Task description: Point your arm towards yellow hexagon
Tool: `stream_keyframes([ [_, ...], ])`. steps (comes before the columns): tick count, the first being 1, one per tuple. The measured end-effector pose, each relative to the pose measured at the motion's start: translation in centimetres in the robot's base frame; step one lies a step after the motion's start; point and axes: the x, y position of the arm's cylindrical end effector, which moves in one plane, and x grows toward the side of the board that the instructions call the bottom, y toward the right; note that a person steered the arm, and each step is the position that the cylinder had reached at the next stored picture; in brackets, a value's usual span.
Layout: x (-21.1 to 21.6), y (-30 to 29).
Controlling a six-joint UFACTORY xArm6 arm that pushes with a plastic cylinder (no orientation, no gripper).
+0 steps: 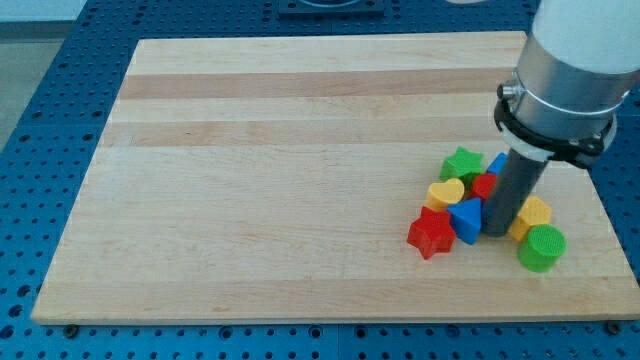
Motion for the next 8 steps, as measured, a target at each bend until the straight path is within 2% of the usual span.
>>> stream_keyframes([
  [3,-4.2,0.0],
  [6,2.3,0.0],
  [8,3.0,0.0],
])
